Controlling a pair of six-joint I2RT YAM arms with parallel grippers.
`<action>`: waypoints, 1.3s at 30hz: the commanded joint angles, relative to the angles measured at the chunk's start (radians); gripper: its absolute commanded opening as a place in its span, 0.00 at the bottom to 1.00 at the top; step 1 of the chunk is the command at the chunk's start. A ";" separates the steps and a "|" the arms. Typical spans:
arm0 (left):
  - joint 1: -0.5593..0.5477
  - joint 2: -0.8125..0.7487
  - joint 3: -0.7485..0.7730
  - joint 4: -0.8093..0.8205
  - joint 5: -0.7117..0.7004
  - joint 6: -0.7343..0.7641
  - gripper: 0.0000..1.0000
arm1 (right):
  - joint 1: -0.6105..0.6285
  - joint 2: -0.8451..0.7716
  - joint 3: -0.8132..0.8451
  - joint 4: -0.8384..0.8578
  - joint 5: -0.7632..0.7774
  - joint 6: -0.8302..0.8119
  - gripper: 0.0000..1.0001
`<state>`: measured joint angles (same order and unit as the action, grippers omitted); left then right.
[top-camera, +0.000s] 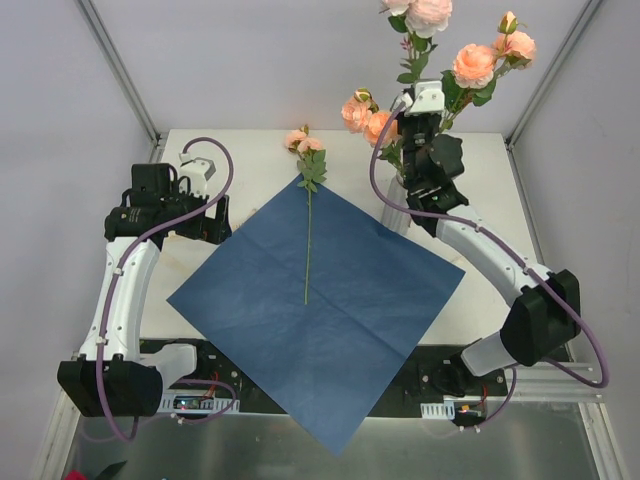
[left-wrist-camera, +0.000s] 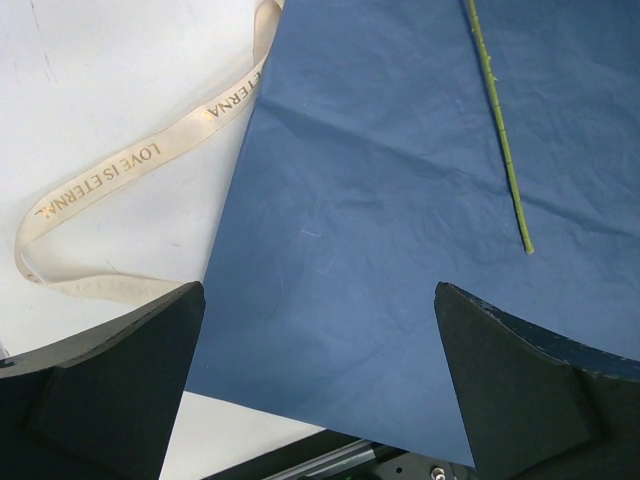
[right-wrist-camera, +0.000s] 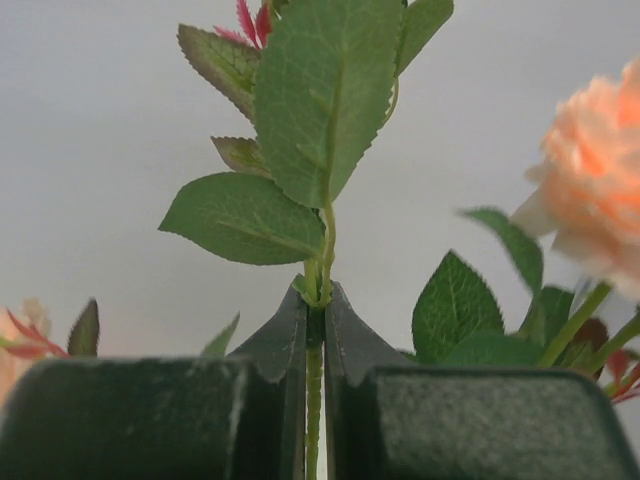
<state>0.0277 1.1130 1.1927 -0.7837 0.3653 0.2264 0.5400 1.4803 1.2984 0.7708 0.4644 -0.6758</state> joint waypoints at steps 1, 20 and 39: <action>0.005 -0.002 0.039 0.000 0.001 0.021 0.99 | -0.005 -0.011 -0.057 0.119 0.086 -0.011 0.01; 0.005 -0.027 0.031 0.012 0.017 -0.002 0.99 | 0.251 -0.261 -0.146 -0.065 0.097 0.038 0.91; 0.005 -0.073 -0.002 0.014 -0.012 0.001 0.99 | 0.417 0.411 0.413 -0.925 0.063 0.346 0.94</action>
<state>0.0277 1.0599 1.1923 -0.7830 0.3584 0.2264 0.9863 1.7947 1.5707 0.0532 0.5571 -0.4545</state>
